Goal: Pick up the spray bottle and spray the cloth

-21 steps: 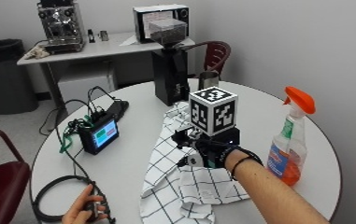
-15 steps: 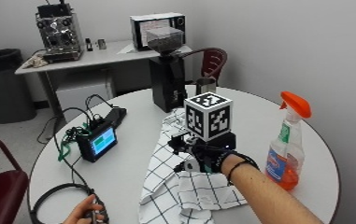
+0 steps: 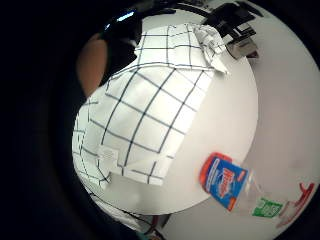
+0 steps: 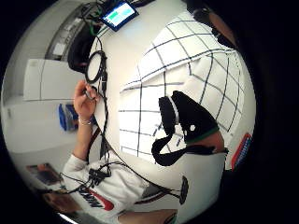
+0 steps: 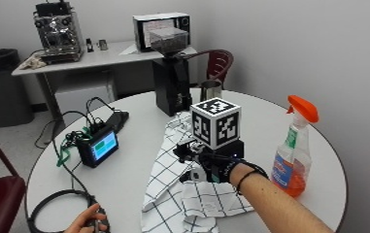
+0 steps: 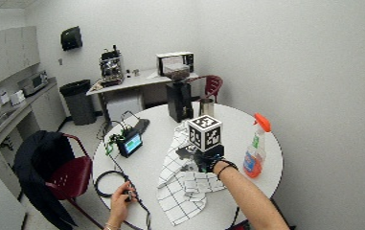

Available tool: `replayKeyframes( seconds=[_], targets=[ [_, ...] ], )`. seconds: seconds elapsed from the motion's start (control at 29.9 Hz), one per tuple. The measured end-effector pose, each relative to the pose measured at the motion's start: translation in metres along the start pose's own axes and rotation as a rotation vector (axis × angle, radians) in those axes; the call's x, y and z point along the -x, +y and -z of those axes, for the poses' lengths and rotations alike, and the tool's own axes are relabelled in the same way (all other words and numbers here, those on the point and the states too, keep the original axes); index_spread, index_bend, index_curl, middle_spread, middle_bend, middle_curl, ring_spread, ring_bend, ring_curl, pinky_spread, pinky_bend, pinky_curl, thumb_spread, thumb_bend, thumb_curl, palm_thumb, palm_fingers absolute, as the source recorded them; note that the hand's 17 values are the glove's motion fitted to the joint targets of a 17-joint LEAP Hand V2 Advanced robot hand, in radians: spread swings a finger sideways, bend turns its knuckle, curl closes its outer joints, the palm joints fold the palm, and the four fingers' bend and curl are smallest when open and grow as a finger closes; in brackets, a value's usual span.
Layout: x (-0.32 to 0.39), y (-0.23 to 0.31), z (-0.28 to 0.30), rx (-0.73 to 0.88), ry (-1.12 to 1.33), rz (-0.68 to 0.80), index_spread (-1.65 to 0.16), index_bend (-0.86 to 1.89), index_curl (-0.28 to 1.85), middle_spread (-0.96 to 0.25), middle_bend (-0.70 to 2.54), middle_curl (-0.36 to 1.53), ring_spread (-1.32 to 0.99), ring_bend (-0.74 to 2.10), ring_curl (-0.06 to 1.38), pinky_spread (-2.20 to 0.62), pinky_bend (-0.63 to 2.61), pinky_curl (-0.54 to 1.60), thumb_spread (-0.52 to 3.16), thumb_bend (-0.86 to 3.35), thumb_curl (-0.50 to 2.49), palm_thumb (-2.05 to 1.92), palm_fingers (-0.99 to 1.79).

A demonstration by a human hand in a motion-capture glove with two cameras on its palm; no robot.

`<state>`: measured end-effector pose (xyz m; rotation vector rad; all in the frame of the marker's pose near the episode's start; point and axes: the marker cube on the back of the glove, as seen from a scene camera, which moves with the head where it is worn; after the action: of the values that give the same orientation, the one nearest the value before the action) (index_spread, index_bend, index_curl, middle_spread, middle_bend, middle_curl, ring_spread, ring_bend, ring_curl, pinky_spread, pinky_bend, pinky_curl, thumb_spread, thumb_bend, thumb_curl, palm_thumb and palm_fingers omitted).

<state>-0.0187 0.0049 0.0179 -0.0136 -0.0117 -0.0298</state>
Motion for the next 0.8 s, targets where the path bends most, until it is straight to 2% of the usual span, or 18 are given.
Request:
replayKeyframes(
  seconds=[0.17,0.33,0.54,0.64,0.8],
  targets=[
    [0.012,0.02,0.002,-0.05,-0.008,0.037,-0.34,0.14,0.22,-0.04,0.35,0.28,0.0,0.3,0.25,0.22,0.33,0.26,1.12,0.23,0.23,0.61,0.58],
    [0.036,0.04,0.005,-0.114,-0.004,0.134,-0.35,0.14,0.23,-0.04,0.33,0.29,0.01,0.29,0.25,0.22,0.33,0.28,1.14,0.2,0.25,0.62,0.56],
    [0.047,0.101,0.003,-0.234,-0.158,0.228,-0.35,0.12,0.23,-0.04,0.32,0.31,0.0,0.31,0.27,0.21,0.32,0.29,1.16,0.17,0.26,0.63,0.59],
    [0.034,0.135,0.008,-0.34,-0.23,0.203,-0.35,0.09,0.22,-0.04,0.32,0.31,-0.01,0.4,0.29,0.19,0.32,0.29,1.17,0.15,0.27,0.64,0.68],
    [-0.008,0.161,0.024,-0.507,-0.217,0.066,-0.35,0.08,0.21,-0.04,0.33,0.33,-0.02,0.43,0.31,0.17,0.34,0.31,1.18,0.13,0.29,0.65,0.72]
  ],
)
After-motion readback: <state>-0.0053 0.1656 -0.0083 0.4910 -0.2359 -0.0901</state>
